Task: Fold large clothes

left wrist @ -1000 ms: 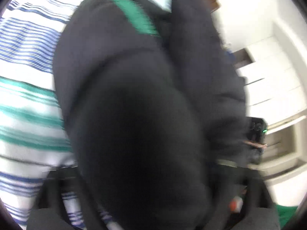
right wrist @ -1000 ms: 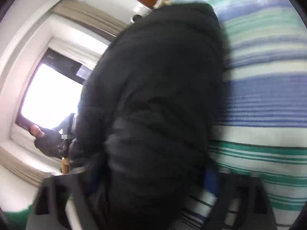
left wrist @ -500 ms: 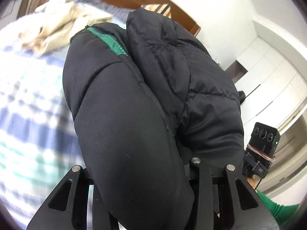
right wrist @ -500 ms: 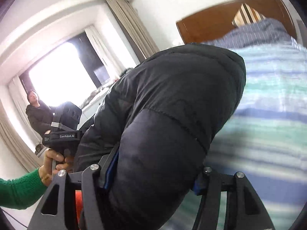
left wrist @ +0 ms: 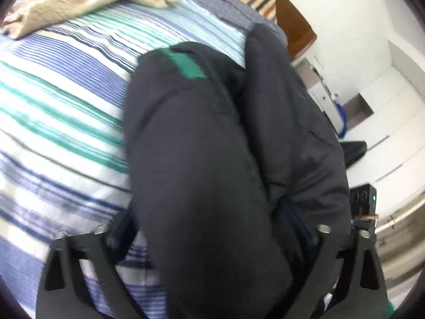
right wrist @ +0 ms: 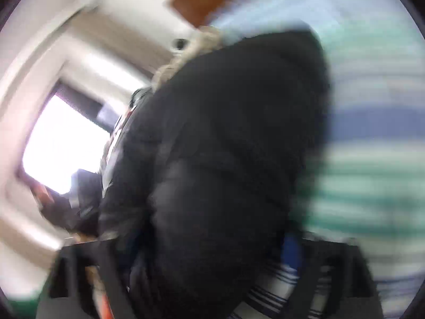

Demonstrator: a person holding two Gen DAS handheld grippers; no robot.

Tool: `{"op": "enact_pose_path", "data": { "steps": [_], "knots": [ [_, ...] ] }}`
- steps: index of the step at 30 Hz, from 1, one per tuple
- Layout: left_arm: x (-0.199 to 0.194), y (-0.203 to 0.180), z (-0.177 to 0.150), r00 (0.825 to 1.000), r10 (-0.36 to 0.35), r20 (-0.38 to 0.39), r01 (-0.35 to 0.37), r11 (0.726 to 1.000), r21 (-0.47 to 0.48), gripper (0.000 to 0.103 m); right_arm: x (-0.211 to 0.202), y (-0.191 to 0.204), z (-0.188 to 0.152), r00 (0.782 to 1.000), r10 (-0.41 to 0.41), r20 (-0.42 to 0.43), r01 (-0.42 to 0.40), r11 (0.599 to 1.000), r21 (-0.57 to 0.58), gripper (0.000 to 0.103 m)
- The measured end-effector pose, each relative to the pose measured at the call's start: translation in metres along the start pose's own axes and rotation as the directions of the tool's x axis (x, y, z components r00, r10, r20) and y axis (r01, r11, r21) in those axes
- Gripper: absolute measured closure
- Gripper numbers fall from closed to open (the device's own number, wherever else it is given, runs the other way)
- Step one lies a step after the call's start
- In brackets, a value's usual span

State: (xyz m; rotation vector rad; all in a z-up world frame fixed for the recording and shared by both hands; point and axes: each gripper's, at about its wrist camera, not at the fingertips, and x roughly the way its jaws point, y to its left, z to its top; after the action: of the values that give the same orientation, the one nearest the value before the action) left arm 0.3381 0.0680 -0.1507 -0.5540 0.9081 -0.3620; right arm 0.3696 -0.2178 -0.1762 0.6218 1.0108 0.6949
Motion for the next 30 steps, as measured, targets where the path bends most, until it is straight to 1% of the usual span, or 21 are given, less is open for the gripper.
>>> {"op": "enact_pose_path", "data": {
  "steps": [2, 3, 4, 5, 7, 9, 10, 12, 13, 15, 17, 18, 19, 20, 21, 22, 23, 25, 26, 27, 30],
  "knots": [
    [-0.015, -0.005, -0.003, 0.999, 0.041, 0.015, -0.042, 0.998, 0.053, 0.006, -0.019, 0.005, -0.013, 0.997, -0.035, 0.071, 0.036, 0.999, -0.019, 0.000],
    [-0.030, -0.016, -0.007, 0.994, 0.102, 0.049, -0.107, 0.988, 0.110, 0.006, -0.026, 0.009, -0.018, 0.993, -0.064, 0.095, 0.067, 0.997, -0.027, 0.000],
    [-0.044, -0.026, -0.009, 0.985, 0.152, 0.088, -0.164, 0.974, 0.157, 0.005, -0.038, 0.018, -0.027, 0.986, -0.116, 0.123, 0.122, 0.991, -0.046, 0.000],
    [-0.059, -0.030, -0.015, 0.976, 0.181, 0.117, -0.201, 0.961, 0.190, 0.004, -0.049, 0.029, -0.037, 0.974, -0.164, 0.153, 0.178, 0.981, -0.080, 0.000],
    [-0.089, -0.050, -0.024, 0.937, 0.267, 0.224, -0.325, 0.901, 0.287, 0.001, -0.066, 0.051, -0.051, 0.944, -0.249, 0.216, 0.284, 0.947, -0.149, 0.000],
    [-0.109, -0.070, -0.039, 0.902, 0.301, 0.309, -0.399, 0.854, 0.333, 0.001, -0.085, 0.083, -0.076, 0.886, -0.363, 0.289, 0.427, 0.882, -0.199, 0.000],
    [-0.128, -0.057, -0.047, 0.890, 0.309, 0.335, -0.421, 0.839, 0.345, 0.001, -0.092, 0.097, -0.085, 0.864, -0.388, 0.321, 0.465, 0.860, -0.211, 0.000],
    [-0.138, -0.073, -0.058, 0.874, 0.322, 0.364, -0.451, 0.816, 0.363, 0.000, -0.105, 0.121, -0.100, 0.817, -0.430, 0.384, 0.533, 0.817, -0.221, 0.000],
    [-0.145, -0.076, -0.072, 0.871, 0.330, 0.363, -0.460, 0.806, 0.373, 0.000, -0.113, 0.139, -0.112, 0.783, -0.449, 0.429, 0.576, 0.785, -0.229, 0.000],
    [-0.141, -0.080, -0.077, 0.878, 0.340, 0.337, -0.459, 0.800, 0.386, 0.000, -0.130, 0.163, -0.118, 0.707, -0.468, 0.531, 0.654, 0.718, -0.239, 0.000],
    [-0.135, -0.089, -0.091, 0.881, 0.335, 0.334, -0.451, 0.810, 0.375, 0.000, -0.146, 0.176, -0.114, 0.615, -0.483, 0.623, 0.732, 0.643, -0.224, 0.000],
    [-0.139, -0.094, -0.100, 0.884, 0.321, 0.340, -0.436, 0.827, 0.355, 0.000, -0.153, 0.179, -0.113, 0.580, -0.502, 0.641, 0.760, 0.616, -0.205, 0.000],
    [-0.145, -0.098, -0.106, 0.891, 0.302, 0.340, -0.415, 0.845, 0.337, 0.000, -0.153, 0.183, -0.119, 0.558, -0.530, 0.638, 0.781, 0.596, -0.188, 0.000],
    [-0.147, -0.102, -0.105, 0.895, 0.292, 0.336, -0.402, 0.855, 0.327, 0.000, -0.151, 0.183, -0.120, 0.562, -0.562, 0.606, 0.791, 0.578, -0.198, 0.000],
    [-0.150, -0.107, -0.110, 0.899, 0.287, 0.329, -0.392, 0.864, 0.316, 0.000, -0.148, 0.183, -0.125, 0.578, -0.580, 0.574, 0.790, 0.575, -0.213, 0.000],
    [-0.153, -0.112, -0.112, 0.893, 0.298, 0.338, -0.405, 0.859, 0.314, 0.000, -0.148, 0.182, -0.125, 0.596, -0.581, 0.554, 0.778, 0.588, -0.221, 0.000],
    [-0.157, -0.115, -0.119, 0.882, 0.312, 0.352, -0.426, 0.849, 0.314, 0.000, -0.149, 0.183, -0.127, 0.603, -0.582, 0.546, 0.773, 0.596, -0.218, 0.000],
    [-0.161, -0.129, -0.125, 0.817, 0.399, 0.415, -0.536, 0.791, 0.295, 0.000, -0.155, 0.185, -0.140, 0.594, -0.590, 0.547, 0.776, 0.600, -0.195, 0.000],
    [-0.161, -0.132, -0.126, 0.803, 0.418, 0.426, -0.559, 0.776, 0.292, 0.000, -0.160, 0.187, -0.145, 0.590, -0.592, 0.549, 0.778, 0.598, -0.193, 0.000],
    [-0.164, -0.137, -0.129, 0.795, 0.419, 0.438, -0.569, 0.767, 0.299, 0.000, -0.162, 0.191, -0.150, 0.582, -0.596, 0.552, 0.785, 0.590, -0.190, 0.000],
    [-0.173, -0.143, -0.138, 0.819, 0.374, 0.436, -0.526, 0.793, 0.308, 0.000, -0.169, 0.199, -0.164, 0.576, -0.604, 0.550, 0.792, 0.580, -0.192, 0.000]
  ]
}}
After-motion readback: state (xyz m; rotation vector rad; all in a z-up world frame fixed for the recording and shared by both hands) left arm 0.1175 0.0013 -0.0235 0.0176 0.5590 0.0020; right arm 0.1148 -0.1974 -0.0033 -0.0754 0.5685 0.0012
